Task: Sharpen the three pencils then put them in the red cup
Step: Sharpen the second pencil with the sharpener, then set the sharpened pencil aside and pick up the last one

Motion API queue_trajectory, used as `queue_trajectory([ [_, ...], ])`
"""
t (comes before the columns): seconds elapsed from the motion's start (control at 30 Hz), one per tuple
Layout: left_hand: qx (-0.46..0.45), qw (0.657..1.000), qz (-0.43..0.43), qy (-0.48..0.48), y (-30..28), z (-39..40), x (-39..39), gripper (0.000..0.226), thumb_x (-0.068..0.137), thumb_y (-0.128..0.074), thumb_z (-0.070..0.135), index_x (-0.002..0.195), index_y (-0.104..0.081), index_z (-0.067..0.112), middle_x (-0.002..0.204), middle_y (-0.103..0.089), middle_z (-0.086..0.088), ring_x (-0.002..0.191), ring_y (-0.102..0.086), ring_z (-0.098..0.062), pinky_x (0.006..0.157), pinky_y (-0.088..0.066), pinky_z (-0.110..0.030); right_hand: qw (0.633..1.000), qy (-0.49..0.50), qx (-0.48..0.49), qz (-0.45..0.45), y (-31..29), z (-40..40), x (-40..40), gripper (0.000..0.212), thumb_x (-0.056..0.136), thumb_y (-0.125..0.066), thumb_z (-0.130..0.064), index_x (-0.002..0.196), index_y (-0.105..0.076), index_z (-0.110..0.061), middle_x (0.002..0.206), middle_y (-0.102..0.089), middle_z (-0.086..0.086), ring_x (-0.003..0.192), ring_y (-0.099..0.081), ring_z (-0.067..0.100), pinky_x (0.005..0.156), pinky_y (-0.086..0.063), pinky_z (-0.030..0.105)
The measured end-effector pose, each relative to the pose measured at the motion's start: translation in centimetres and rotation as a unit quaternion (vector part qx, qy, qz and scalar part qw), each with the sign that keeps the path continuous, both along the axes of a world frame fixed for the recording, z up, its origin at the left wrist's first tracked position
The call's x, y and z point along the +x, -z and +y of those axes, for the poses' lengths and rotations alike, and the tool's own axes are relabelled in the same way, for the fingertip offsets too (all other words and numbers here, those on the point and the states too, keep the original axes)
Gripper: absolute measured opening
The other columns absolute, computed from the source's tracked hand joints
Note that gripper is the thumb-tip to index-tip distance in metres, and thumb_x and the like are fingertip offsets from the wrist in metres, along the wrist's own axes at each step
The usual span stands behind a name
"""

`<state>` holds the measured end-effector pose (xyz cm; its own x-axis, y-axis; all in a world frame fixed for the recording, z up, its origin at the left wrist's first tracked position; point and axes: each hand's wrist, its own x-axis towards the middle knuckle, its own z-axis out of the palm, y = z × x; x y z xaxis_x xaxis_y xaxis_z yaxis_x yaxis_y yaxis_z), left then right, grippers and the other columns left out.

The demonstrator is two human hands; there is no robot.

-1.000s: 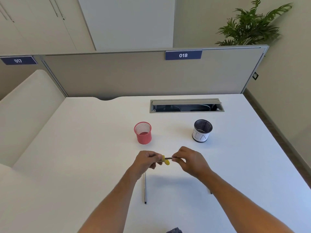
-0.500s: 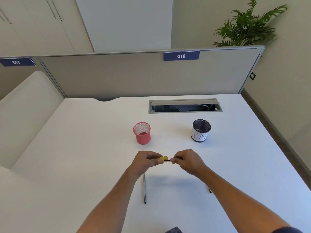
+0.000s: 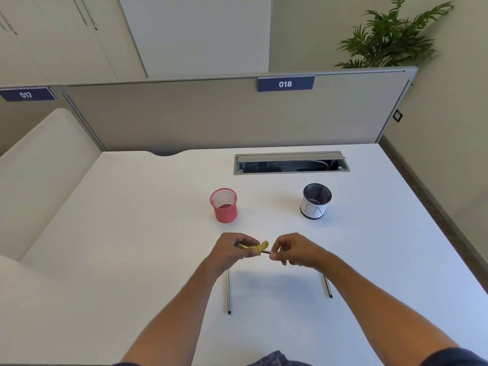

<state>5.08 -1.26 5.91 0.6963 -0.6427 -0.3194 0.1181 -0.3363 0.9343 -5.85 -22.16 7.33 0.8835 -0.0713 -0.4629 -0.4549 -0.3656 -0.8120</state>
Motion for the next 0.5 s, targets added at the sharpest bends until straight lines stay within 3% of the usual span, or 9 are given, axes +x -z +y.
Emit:
queue_trajectory([
  [0.13,0.012,1.000,0.002,-0.015,0.2,0.3,0.1,0.021,0.078,-0.088,0.015,0.098,-0.082,0.013,0.081,-0.075,0.002,0.070,-0.061,-0.003,0.063,-0.045,-0.016,0.997,0.014,-0.073,-0.029,1.3,-0.7,0.0,0.011,0.080,-0.083,-0.036,0.081,-0.079,-0.026,0.076,-0.071,-0.009,0.061,-0.053,0.002,0.065,-0.045,0.027],
  [0.23,0.005,0.999,0.014,-0.052,0.4,0.7,0.1,0.022,0.079,-0.087,0.013,0.100,-0.081,0.011,0.084,-0.076,-0.001,0.071,-0.061,-0.008,0.063,-0.044,-0.020,0.991,0.069,-0.108,-0.031,1.9,-1.8,-0.5,0.012,0.079,-0.085,-0.034,0.082,-0.082,-0.023,0.081,-0.071,-0.008,0.075,-0.059,0.004,0.072,-0.045,0.025],
  [0.37,0.009,0.996,0.021,-0.083,1.0,1.2,0.1,0.023,0.080,-0.086,0.012,0.102,-0.080,0.012,0.084,-0.076,0.002,0.068,-0.060,-0.009,0.063,-0.043,-0.021,0.967,0.215,-0.139,-0.001,3.4,-3.5,-1.7,0.014,0.082,-0.082,-0.030,0.079,-0.080,-0.016,0.082,-0.075,0.003,0.077,-0.065,0.016,0.065,-0.044,0.028],
  [0.5,0.003,0.993,0.025,-0.113,1.6,1.2,0.0,0.024,0.079,-0.086,0.009,0.103,-0.079,0.010,0.084,-0.076,0.002,0.064,-0.057,-0.009,0.060,-0.043,-0.017,0.939,0.269,-0.206,0.051,5.3,-3.8,-2.7,0.017,0.081,-0.077,-0.024,0.066,-0.073,-0.015,0.065,-0.068,0.002,0.065,-0.062,0.019,0.056,-0.042,0.026],
])
